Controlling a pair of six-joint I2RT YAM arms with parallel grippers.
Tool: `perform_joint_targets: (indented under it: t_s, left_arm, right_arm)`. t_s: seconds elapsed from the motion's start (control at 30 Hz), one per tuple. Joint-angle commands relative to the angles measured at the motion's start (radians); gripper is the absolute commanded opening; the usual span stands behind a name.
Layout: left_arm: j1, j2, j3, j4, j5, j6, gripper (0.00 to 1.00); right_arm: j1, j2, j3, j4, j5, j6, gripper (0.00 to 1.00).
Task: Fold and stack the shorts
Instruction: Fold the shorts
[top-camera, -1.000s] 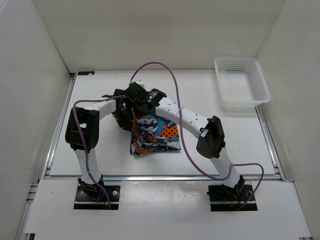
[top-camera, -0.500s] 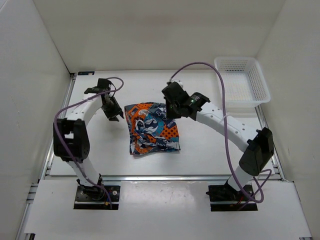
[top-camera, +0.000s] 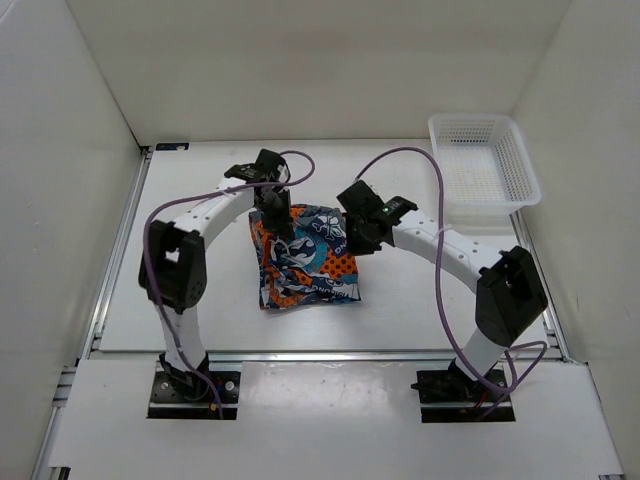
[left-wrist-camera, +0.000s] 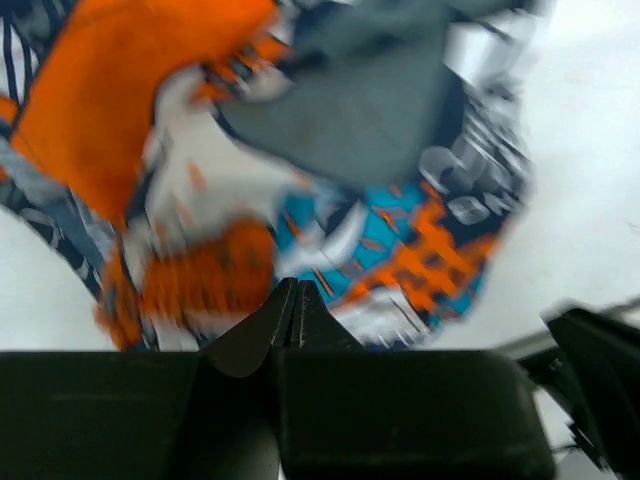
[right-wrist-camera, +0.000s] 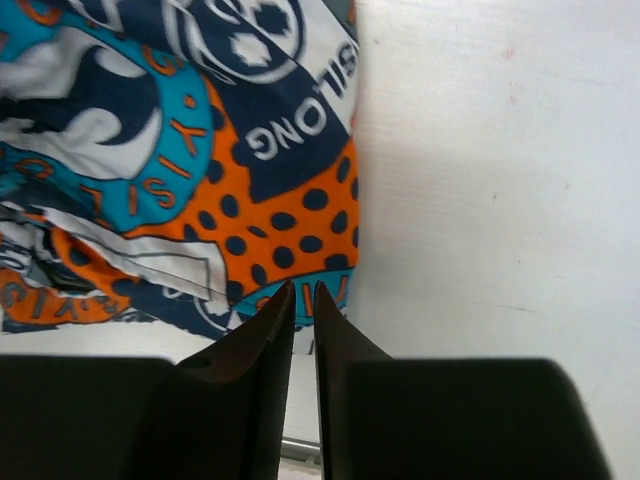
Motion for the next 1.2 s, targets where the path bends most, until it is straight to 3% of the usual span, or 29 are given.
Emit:
perform_joint_targets:
  t_s: [0.0,0.3,0.37,0.4,0.53,0.6,0.73,0.83,0.87,0.9,1.0,1.17]
  left_arm:
    - [0.040,0.072,0.052,-0.018,-0.052,0.045,0.11]
    - [0.137,0.215,0.118,-0.018,-0.100,0.092,0.11]
    - [0.126,0.215,0.146,-0.045,-0.091,0.103,0.13]
    - [0.115,0.206,0.179,-0.062,-0.091,0.115,0.15]
    - [0.106,0.117,0.259,-0.152,-0.091,0.138,0.32]
    - [0.106,0.024,0.284,-0.201,-0.091,0.149,0.44]
    - [0.106,-0.190,0.279,-0.229,-0.114,0.160,0.47]
    - [0.115,-0.373,0.238,-0.229,-0.137,0.145,0.62]
    - [0.128,-0.422,0.194,-0.229,-0.155,0.135,0.72]
    - [0.128,-0.473,0.166,-0.219,-0.172,0.119,0.73]
    - [0.128,-0.692,0.023,-0.183,-0.264,0.076,1.00]
    - [0.128,-1.019,-0.164,-0.183,-0.365,0.006,1.00]
  right_arm:
    - [-0.004,-0.045,-0.043,0.018,-0.021,0.024,0.17]
    - [-0.031,-0.140,-0.117,-0.011,0.000,0.033,0.25]
    - [-0.031,-0.172,-0.094,-0.053,0.040,0.033,0.33]
    - [-0.031,-0.184,-0.083,-0.067,0.057,0.033,0.38]
    - [-0.040,-0.261,-0.032,-0.136,0.170,0.033,0.85]
    - [-0.066,-0.301,0.001,-0.204,0.236,0.062,1.00]
    - [-0.089,-0.399,0.012,-0.271,0.394,0.082,1.00]
    - [-0.117,-0.480,0.012,-0.313,0.469,0.091,1.00]
    - [-0.132,-0.500,0.012,-0.325,0.509,0.091,1.00]
    - [-0.143,-0.519,0.012,-0.339,0.531,0.091,1.00]
    - [-0.143,-0.594,0.012,-0.388,0.606,0.101,1.00]
    - [-0.143,-0.698,-0.044,-0.422,0.646,0.093,1.00]
